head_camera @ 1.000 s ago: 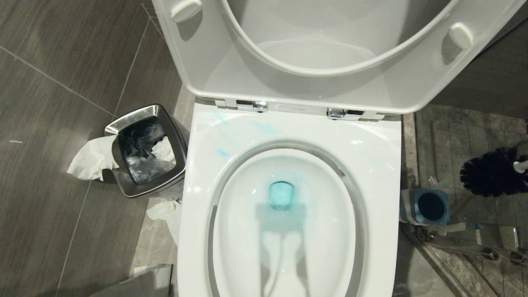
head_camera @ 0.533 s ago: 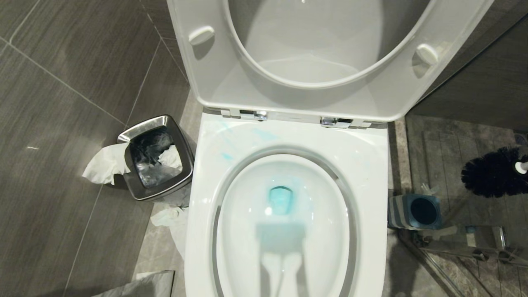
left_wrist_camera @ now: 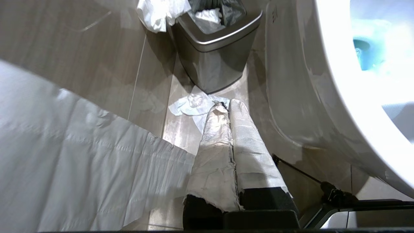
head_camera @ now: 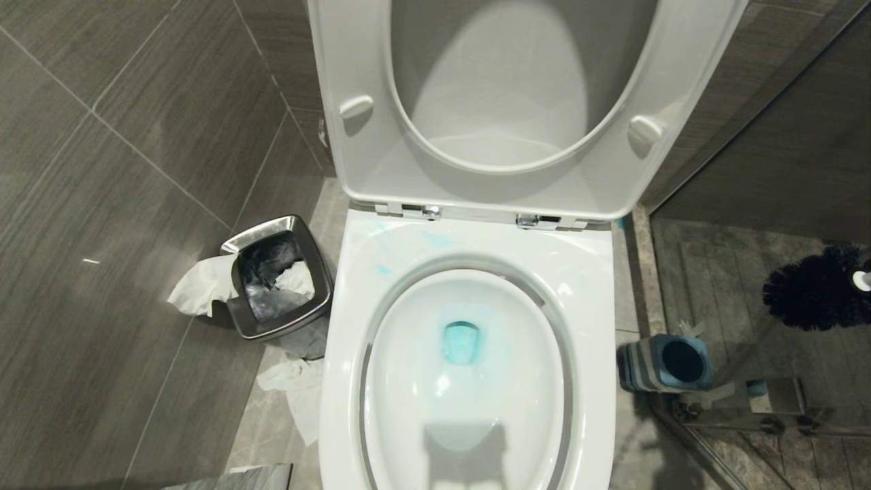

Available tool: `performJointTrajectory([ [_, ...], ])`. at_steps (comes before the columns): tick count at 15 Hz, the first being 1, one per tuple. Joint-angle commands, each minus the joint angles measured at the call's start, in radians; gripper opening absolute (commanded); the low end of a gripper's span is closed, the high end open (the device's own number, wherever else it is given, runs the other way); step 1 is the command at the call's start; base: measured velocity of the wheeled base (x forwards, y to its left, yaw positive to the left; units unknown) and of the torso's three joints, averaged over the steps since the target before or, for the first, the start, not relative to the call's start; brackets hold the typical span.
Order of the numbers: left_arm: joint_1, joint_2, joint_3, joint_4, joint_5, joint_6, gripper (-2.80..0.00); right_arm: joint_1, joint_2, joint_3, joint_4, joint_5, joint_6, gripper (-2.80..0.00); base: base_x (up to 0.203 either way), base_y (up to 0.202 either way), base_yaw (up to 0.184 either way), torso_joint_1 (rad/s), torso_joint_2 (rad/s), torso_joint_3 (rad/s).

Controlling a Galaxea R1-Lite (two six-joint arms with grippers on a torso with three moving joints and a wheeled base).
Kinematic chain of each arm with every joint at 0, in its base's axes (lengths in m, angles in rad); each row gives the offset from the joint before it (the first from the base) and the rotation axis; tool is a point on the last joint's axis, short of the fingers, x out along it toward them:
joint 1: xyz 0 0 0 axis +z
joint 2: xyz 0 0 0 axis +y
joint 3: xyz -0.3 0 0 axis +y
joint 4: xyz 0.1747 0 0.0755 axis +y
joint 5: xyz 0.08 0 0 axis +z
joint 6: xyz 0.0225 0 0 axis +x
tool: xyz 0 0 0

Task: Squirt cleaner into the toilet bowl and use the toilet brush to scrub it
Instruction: Scrub the toilet bowl

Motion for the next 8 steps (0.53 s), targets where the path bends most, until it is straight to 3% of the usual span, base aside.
performJointTrajectory([
  [1, 0.0, 0.0, 0.0, 0.0, 0.0, 0.001, -2.8, 0.0, -0.005, 0.004, 0.003, 0.004, 0.008, -2.8, 0.0, 0.0, 0.0, 0.002, 0.0, 0.203],
  [8, 0.0, 0.0, 0.0, 0.0, 0.0, 0.001, -2.8, 0.0, 0.003, 0.004, 0.026, 0.007, 0.014, -2.8, 0.0, 0.0, 0.0, 0.004, 0.0, 0.2],
])
